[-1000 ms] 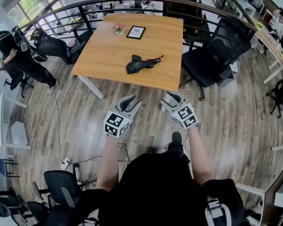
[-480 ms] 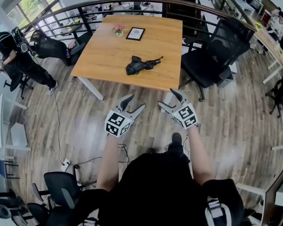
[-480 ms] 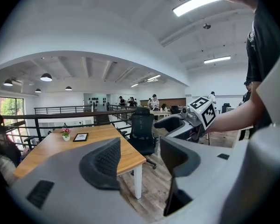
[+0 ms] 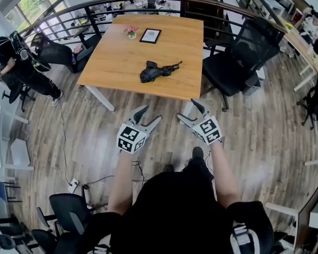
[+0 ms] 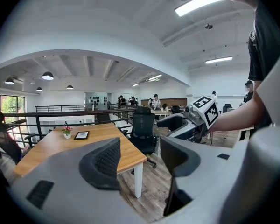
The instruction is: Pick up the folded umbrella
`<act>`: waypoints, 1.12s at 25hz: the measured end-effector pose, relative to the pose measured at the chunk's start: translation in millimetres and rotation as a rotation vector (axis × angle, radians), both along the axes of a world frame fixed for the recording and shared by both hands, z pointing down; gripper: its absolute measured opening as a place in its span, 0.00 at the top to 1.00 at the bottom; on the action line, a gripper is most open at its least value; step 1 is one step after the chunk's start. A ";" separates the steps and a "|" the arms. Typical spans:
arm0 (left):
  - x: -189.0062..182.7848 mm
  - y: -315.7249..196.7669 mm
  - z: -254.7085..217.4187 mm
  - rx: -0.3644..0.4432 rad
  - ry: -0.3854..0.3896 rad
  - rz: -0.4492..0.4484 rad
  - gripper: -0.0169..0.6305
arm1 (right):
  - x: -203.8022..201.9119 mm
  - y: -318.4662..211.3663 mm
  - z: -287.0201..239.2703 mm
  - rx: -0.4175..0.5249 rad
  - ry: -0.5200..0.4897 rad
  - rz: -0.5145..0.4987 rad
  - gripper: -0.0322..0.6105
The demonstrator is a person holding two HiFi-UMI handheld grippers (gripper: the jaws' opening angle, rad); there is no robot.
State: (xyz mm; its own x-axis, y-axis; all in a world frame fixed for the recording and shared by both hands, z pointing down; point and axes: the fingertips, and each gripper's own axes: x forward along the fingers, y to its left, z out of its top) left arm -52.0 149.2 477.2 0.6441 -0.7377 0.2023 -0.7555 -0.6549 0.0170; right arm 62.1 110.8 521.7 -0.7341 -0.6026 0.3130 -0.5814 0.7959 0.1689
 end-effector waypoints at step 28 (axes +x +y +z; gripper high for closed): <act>-4.1 -167.0 30.5 -0.096 -0.032 -0.107 0.55 | 6.5 -176.0 39.2 -0.110 -0.019 -0.068 0.36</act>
State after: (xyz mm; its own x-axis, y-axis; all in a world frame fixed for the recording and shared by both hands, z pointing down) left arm -56.1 -17.8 507.7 0.5548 -0.7782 0.2944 -0.8221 -0.5672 0.0499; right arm 68.5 -65.3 560.9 -0.7785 -0.5139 0.3603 -0.5276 0.8468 0.0679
